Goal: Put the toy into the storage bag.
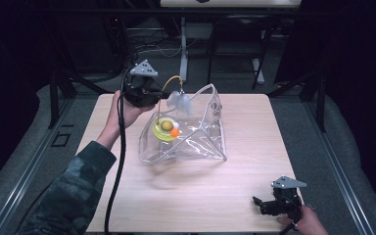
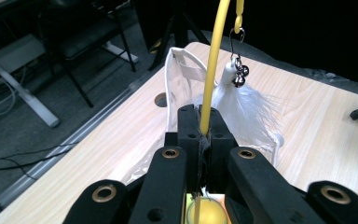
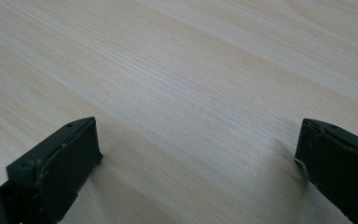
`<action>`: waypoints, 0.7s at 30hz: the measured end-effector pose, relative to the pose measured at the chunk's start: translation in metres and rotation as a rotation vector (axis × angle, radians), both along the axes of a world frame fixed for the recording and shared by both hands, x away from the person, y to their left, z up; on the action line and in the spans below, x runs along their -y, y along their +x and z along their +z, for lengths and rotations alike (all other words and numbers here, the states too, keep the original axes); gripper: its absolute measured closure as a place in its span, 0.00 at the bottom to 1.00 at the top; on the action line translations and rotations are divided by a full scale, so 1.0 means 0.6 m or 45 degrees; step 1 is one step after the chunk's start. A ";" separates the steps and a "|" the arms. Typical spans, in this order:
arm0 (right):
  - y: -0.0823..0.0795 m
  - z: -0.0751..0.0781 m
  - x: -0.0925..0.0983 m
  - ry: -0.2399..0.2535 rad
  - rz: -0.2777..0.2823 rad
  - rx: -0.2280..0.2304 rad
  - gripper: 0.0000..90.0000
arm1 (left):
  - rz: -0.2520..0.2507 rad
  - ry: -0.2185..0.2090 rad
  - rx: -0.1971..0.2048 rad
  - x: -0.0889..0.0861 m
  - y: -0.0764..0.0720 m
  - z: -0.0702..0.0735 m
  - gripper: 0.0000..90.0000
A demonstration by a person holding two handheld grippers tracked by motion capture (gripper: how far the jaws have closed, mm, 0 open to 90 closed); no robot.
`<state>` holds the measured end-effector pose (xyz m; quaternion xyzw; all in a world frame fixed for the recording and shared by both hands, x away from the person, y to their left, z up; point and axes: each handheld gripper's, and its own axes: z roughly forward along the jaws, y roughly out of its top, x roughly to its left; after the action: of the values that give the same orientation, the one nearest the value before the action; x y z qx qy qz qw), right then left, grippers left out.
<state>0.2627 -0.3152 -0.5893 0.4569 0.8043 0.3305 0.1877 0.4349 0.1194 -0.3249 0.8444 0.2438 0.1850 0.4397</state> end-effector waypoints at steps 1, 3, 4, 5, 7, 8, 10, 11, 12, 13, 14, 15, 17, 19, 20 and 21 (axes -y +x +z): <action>0.000 0.000 0.000 0.000 0.000 0.000 0.00 | 0.001 -0.004 -0.005 0.002 0.002 -0.004 0.98; 0.000 0.000 0.000 0.015 0.005 -0.001 0.00 | 0.000 -0.006 -0.013 0.004 0.004 -0.009 0.98; 0.000 0.000 0.000 0.015 0.005 -0.001 0.00 | -0.003 -0.009 -0.025 0.006 0.006 -0.012 0.98; 0.000 0.000 0.000 0.015 0.005 -0.001 0.00 | -0.003 -0.006 -0.025 0.008 0.007 -0.015 0.98; 0.000 0.000 0.000 0.016 0.004 -0.001 0.00 | -0.010 0.001 -0.040 0.014 0.011 -0.025 0.98; 0.000 0.000 0.000 0.016 0.004 -0.001 0.00 | -0.010 0.001 -0.040 0.014 0.011 -0.025 0.98; 0.000 0.000 0.000 0.016 0.005 -0.001 0.00 | -0.014 0.007 -0.049 0.020 0.015 -0.036 0.98; 0.000 0.001 0.000 0.006 0.001 -0.001 0.00 | -0.015 0.006 -0.051 0.021 0.016 -0.039 0.98; 0.000 0.000 0.000 0.007 0.001 -0.001 0.00 | -0.024 0.001 -0.053 0.021 0.017 -0.042 0.98; 0.000 0.000 0.000 0.007 0.000 -0.001 0.00 | -0.031 0.003 -0.050 0.022 0.017 -0.044 0.98; 0.000 0.000 0.000 0.007 0.000 -0.001 0.00 | -0.031 0.003 -0.050 0.022 0.017 -0.044 0.98; 0.000 0.000 0.000 0.007 0.000 -0.001 0.00 | -0.030 -0.003 -0.056 0.023 0.018 -0.047 0.98; 0.000 0.000 0.000 0.007 0.001 -0.001 0.00 | -0.032 -0.004 -0.061 0.025 0.020 -0.052 0.98; 0.000 0.001 0.000 0.006 0.001 -0.001 0.00 | -0.036 0.005 -0.070 0.029 0.022 -0.061 0.98; 0.000 0.000 0.000 0.006 0.001 0.002 0.00 | -0.034 -0.001 -0.078 0.031 0.023 -0.064 0.98; 0.000 0.000 0.000 0.006 0.001 0.002 0.00 | -0.037 0.010 -0.079 0.031 0.023 -0.066 0.98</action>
<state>0.2626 -0.3152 -0.5892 0.4566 0.8035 0.3330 0.1870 0.4489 0.1007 -0.3647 0.8549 0.2444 0.1532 0.4312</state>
